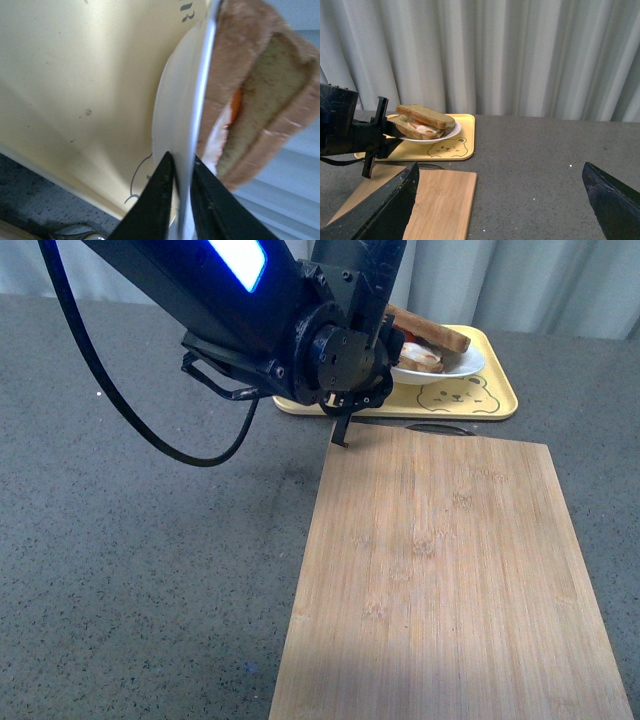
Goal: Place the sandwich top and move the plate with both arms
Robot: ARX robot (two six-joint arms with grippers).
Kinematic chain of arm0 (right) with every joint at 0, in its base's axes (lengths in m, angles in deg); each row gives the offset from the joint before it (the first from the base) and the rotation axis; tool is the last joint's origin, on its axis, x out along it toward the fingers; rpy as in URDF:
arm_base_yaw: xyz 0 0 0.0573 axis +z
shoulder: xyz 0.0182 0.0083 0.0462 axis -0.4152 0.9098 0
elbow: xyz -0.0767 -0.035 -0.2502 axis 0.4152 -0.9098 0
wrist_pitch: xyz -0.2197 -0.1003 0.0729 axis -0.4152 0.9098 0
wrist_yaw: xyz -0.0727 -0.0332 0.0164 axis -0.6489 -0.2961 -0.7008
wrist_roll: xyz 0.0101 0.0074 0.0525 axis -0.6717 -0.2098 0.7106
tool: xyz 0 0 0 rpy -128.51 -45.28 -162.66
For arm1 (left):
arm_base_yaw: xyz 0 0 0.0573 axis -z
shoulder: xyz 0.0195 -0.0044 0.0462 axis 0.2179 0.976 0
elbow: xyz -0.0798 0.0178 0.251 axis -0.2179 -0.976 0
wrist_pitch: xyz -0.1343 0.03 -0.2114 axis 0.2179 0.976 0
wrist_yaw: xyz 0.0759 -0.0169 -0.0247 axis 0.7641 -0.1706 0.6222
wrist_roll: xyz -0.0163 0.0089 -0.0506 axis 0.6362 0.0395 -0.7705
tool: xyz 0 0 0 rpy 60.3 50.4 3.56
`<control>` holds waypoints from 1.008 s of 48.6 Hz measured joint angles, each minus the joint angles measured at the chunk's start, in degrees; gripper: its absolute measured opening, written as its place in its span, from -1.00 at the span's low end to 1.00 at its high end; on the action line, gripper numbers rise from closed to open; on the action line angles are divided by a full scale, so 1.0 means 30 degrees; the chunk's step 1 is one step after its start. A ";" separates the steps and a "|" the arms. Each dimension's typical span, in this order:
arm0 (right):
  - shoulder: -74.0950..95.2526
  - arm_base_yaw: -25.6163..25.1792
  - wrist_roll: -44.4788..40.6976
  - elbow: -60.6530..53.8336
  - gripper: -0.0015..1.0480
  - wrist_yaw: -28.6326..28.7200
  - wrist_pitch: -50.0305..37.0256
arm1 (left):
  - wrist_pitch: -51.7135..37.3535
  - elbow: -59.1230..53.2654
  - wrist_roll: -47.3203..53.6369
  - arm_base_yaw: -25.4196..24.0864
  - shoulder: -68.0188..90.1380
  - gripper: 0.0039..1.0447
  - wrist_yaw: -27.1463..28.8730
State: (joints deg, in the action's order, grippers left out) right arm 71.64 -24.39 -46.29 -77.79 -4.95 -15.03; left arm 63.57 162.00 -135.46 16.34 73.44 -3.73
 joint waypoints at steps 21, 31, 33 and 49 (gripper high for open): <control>0.0000 0.0000 0.0007 0.0000 0.82 0.0000 0.0000 | 0.0772 -0.2397 0.2302 -0.0372 -0.1902 0.40 0.0146; 0.0000 0.0000 0.0000 0.0000 0.82 0.0000 0.0000 | 0.1319 -0.4940 0.6164 -0.0313 -0.4947 0.91 0.0474; 0.0000 0.0000 0.0000 0.0000 0.82 0.0000 0.0000 | 0.1333 -0.5348 0.6958 -0.0255 -0.5377 0.89 0.0823; 0.0000 0.0000 0.0000 0.0000 0.82 0.0000 0.0000 | -1.6684 -1.9569 2.7576 -0.3147 -1.2276 -0.37 0.4248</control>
State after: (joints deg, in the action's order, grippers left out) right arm 71.64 -24.39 -46.29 -77.79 -4.95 -15.03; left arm 13.52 103.30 -52.73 6.90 36.61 9.02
